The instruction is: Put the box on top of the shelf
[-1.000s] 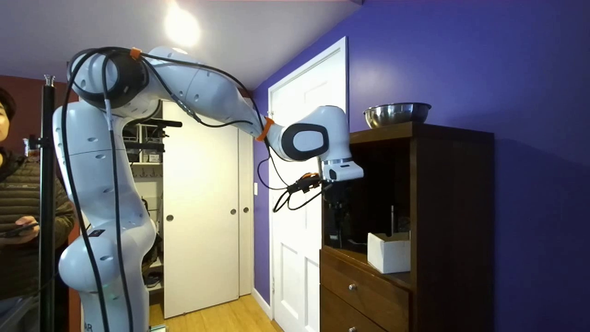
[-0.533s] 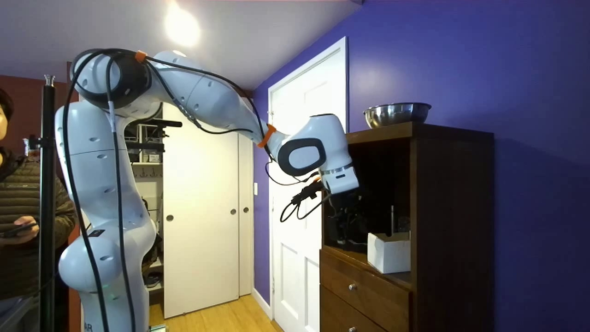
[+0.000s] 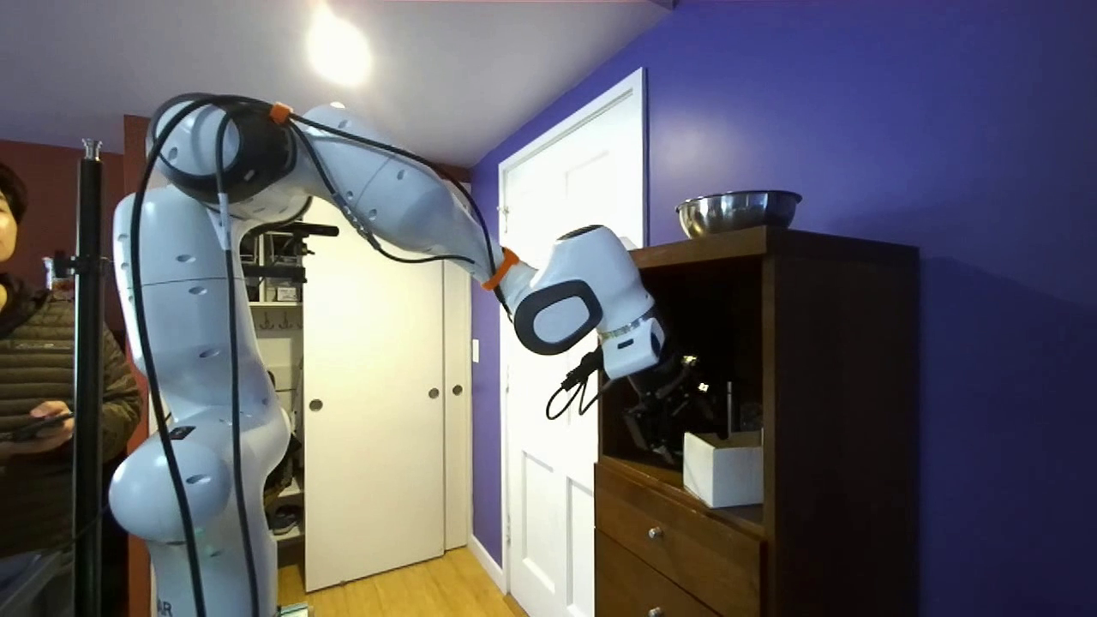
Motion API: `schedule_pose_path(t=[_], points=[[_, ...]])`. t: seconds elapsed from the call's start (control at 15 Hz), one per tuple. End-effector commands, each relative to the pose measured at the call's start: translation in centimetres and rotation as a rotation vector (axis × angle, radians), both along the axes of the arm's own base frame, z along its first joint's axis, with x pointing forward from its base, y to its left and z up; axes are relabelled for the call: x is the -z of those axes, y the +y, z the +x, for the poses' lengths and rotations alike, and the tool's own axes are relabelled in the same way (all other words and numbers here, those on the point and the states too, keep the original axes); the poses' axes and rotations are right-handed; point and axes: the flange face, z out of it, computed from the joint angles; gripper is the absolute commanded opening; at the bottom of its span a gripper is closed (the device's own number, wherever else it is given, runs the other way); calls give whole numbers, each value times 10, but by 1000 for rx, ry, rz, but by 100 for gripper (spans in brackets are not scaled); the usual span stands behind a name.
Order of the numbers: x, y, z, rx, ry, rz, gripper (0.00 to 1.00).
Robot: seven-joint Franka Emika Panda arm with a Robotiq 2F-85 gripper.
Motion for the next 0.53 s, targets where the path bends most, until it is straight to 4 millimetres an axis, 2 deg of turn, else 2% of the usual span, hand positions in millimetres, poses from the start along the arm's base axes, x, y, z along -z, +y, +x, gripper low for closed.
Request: schedule_pose_path(t=[0.0,0.07,0.27,0.47], points=[[22,12,18,67,-37,25,86],[29,17,22,65,-31,22,75],[42,22,28,70,-18,19,54],[39,15,26,85,-15,11,34]])
